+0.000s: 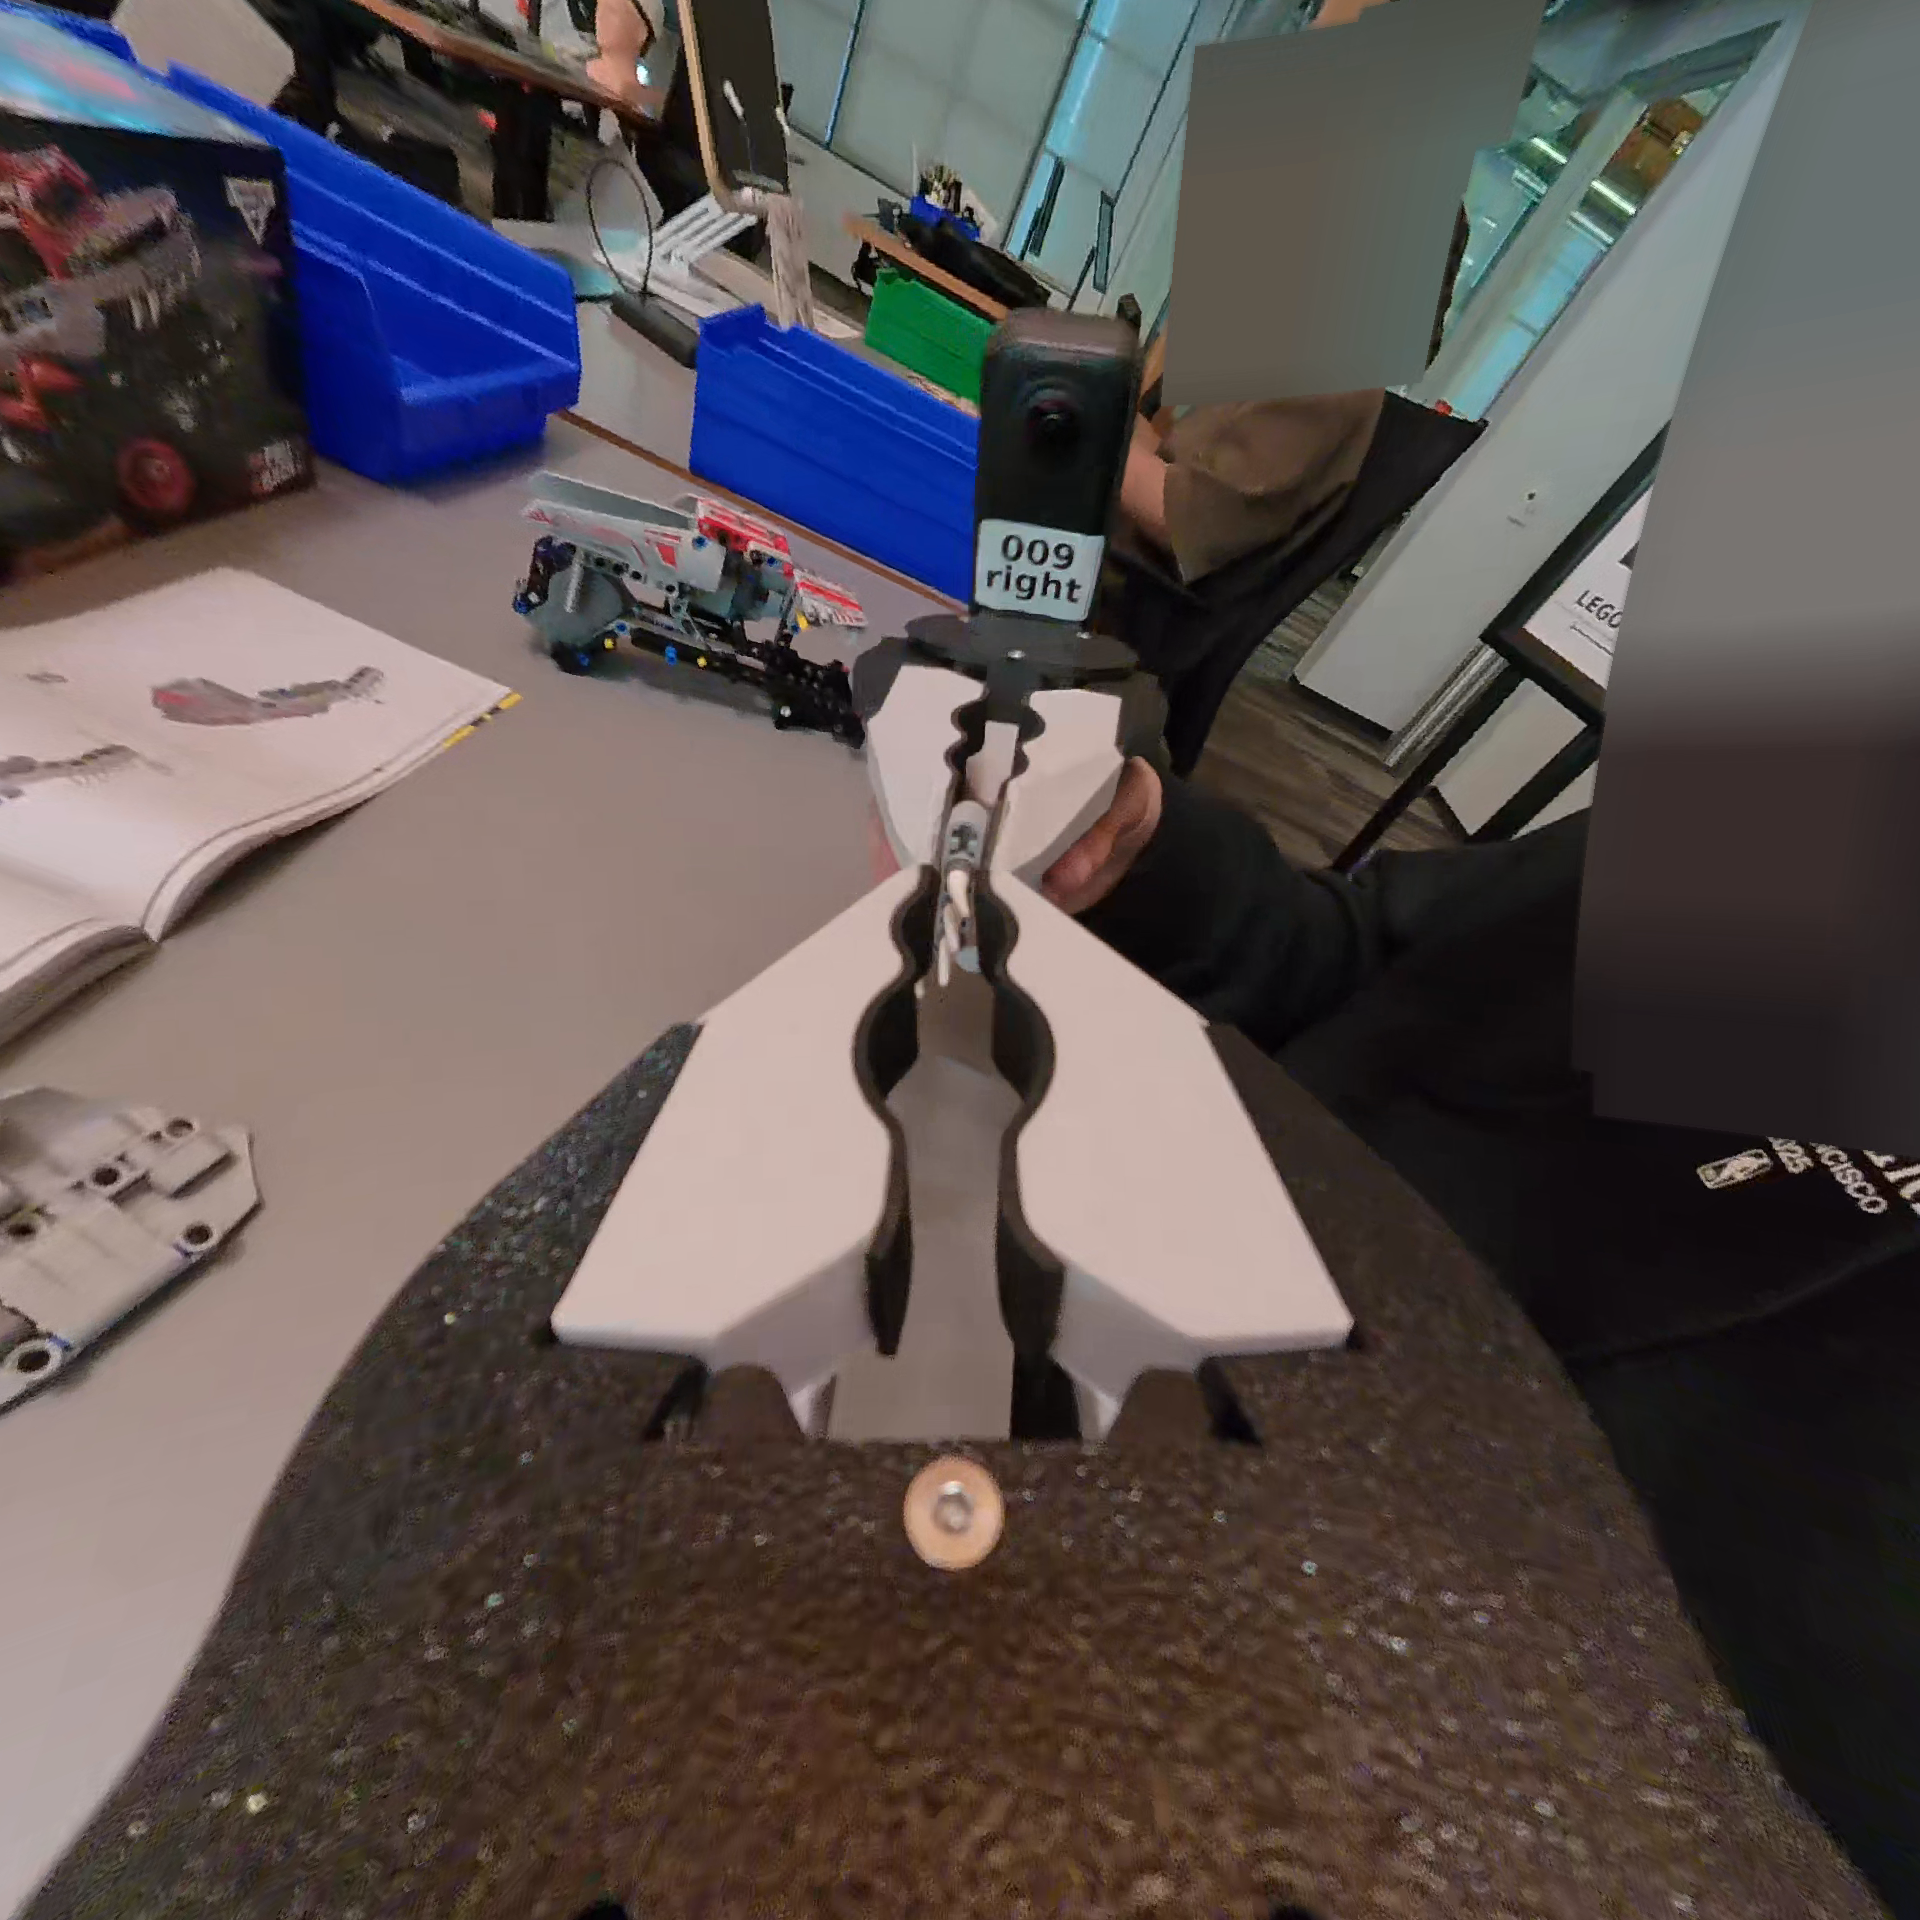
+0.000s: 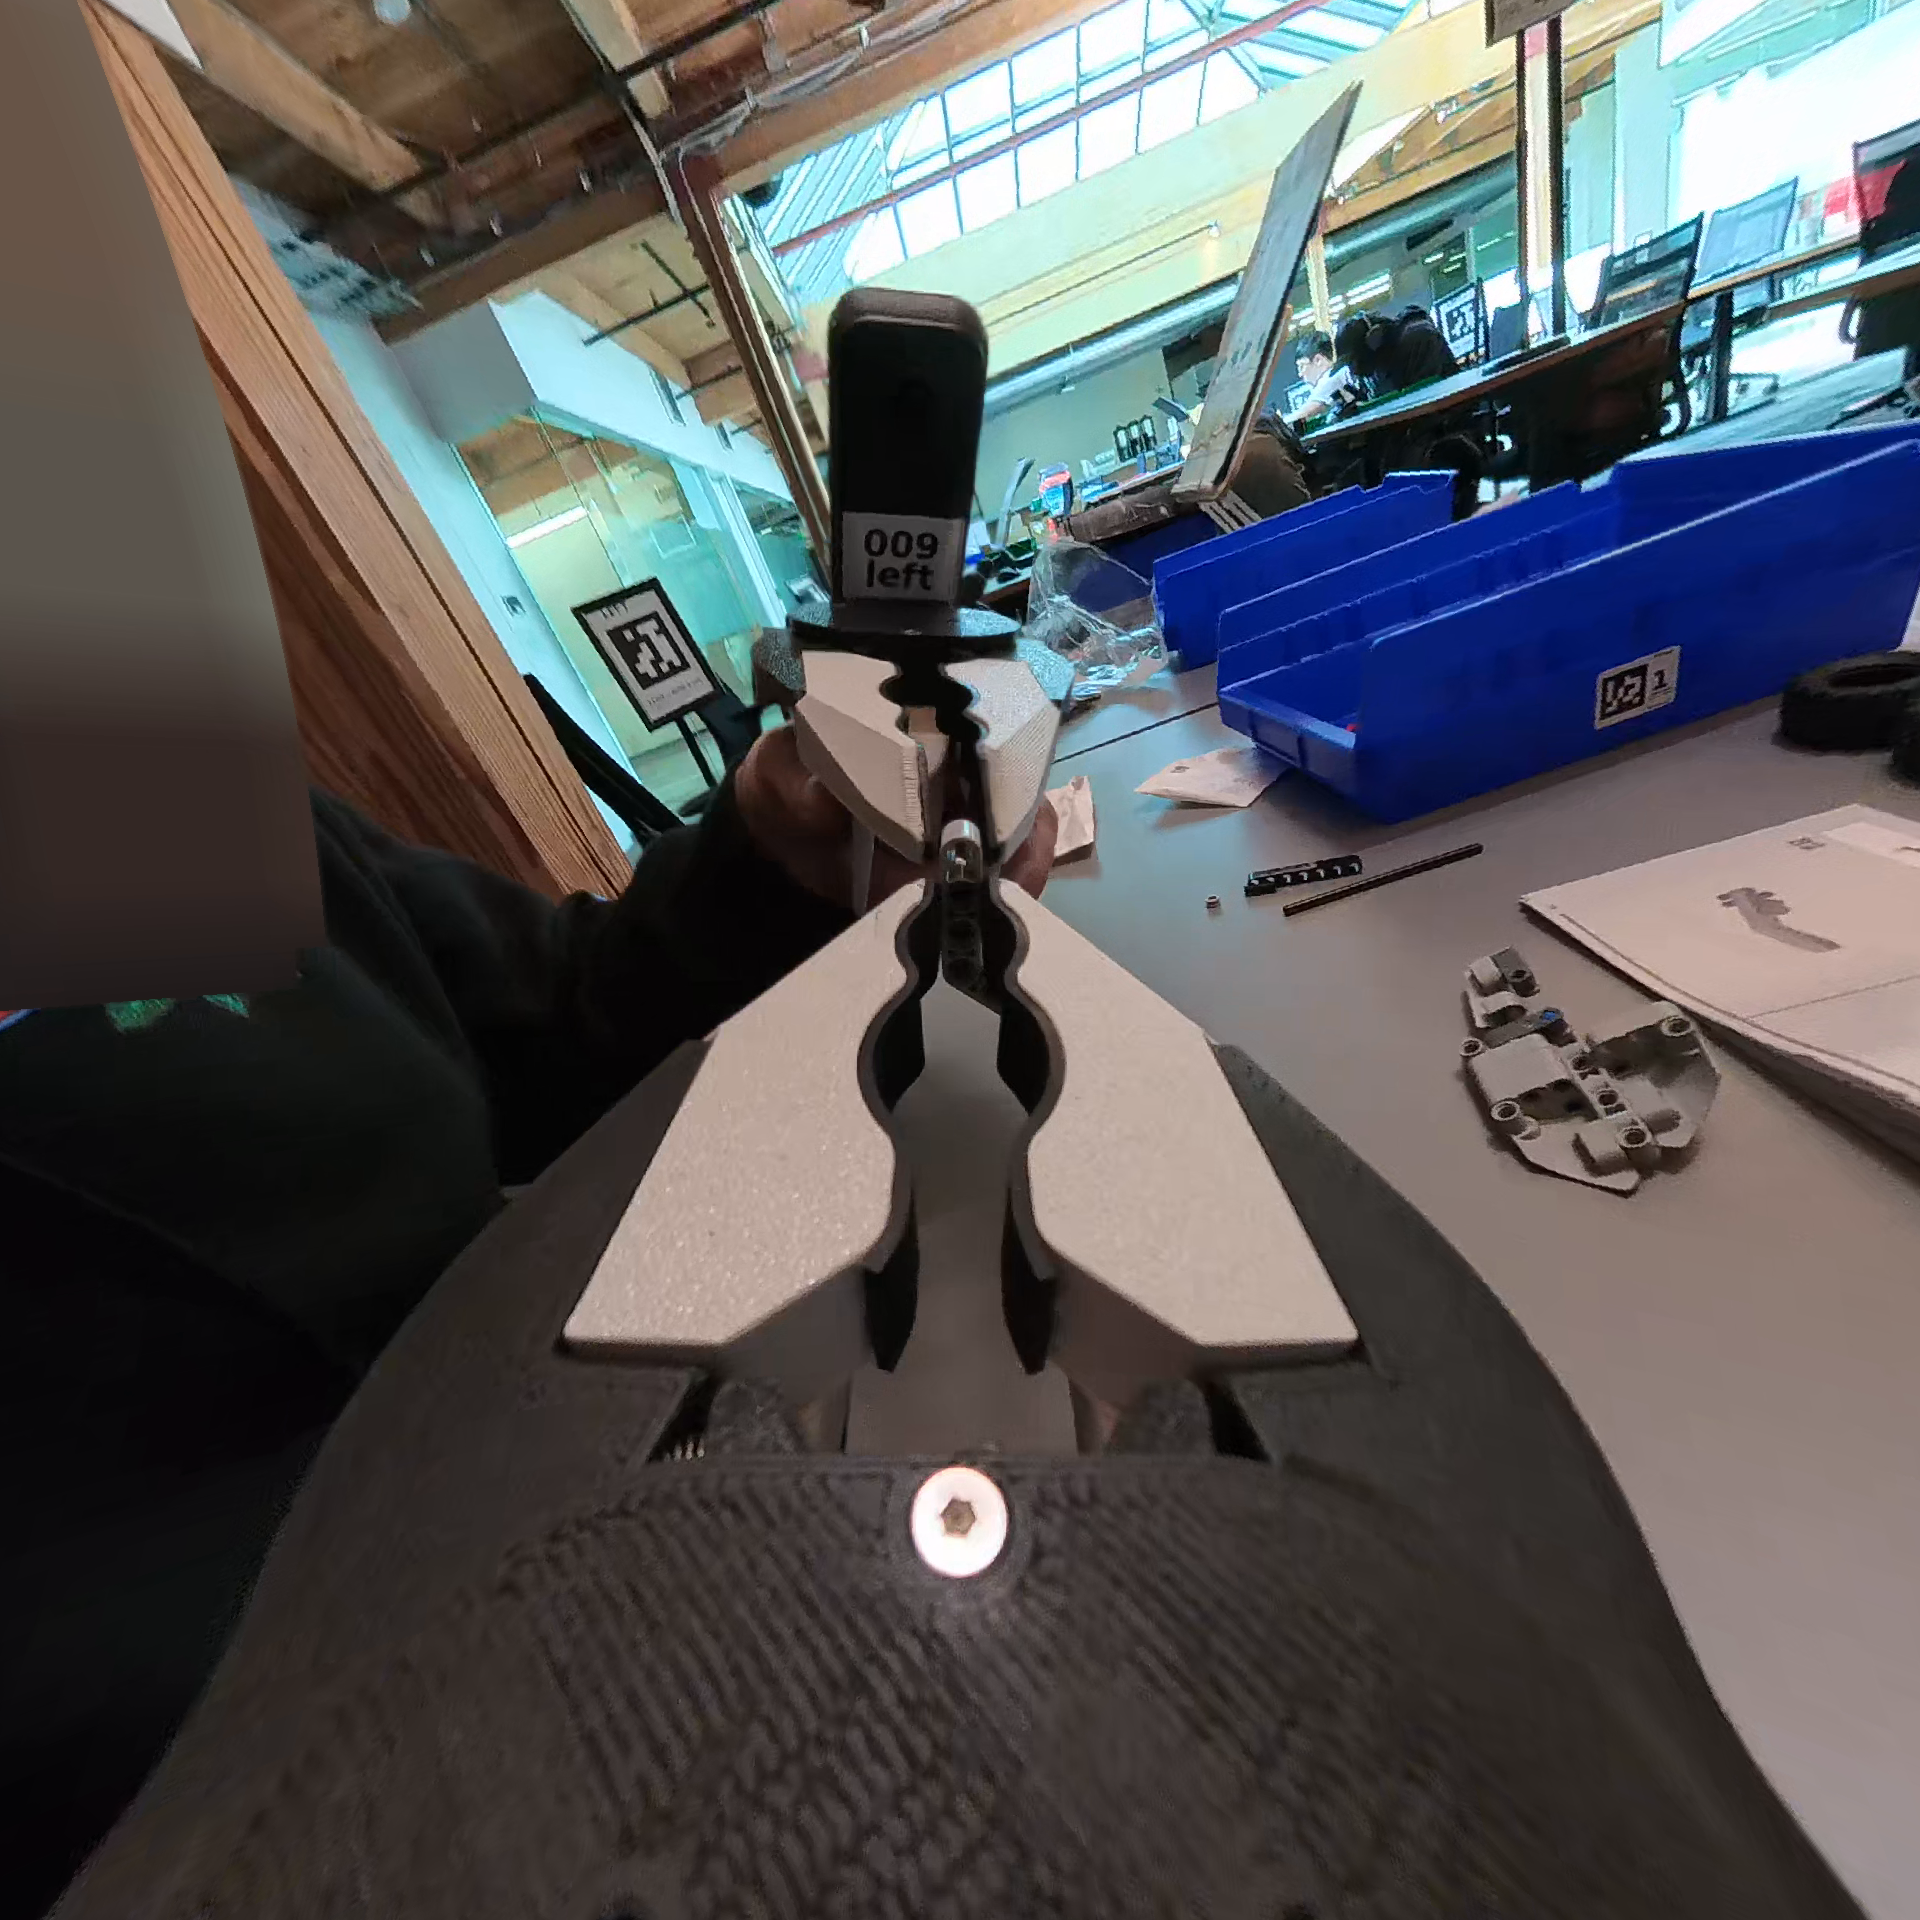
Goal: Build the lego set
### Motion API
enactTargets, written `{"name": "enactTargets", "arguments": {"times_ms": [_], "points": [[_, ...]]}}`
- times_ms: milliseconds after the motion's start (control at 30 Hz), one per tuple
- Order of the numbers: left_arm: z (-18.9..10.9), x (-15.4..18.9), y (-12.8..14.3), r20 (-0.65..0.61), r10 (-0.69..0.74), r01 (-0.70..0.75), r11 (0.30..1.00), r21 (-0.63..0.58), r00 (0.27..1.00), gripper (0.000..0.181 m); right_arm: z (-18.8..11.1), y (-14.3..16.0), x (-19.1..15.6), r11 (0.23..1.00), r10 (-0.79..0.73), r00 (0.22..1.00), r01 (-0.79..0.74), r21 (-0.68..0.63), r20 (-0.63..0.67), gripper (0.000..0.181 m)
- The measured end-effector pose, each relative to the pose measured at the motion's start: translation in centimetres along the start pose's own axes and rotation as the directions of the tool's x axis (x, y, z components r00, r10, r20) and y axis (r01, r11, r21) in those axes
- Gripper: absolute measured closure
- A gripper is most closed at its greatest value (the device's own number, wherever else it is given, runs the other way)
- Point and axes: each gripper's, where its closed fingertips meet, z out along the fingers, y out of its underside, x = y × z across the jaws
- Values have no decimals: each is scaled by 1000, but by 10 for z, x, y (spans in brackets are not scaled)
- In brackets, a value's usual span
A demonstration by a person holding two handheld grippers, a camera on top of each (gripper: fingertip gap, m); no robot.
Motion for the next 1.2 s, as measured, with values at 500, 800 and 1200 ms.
{"name": "enactTargets", "arguments": {"times_ms": [500, 800, 1200], "points": [[1, -1, 13, 86, 710, -666, 690, -284, 699, 181, 3, 8, -5, 985, 165, 985, -162, -51, 48, 175], [9, -7, 6, 89, 914, -825, 396, -403, 396, 181, -6, 8, 4, 890, 452, 880, -456, -1, 146, 175], [-5, 8, -9, 40, 333, -330, 942, -65, 942, 176, -10, -12, -5, 992, 110, 991, -114, 58, 76, 175]]}}
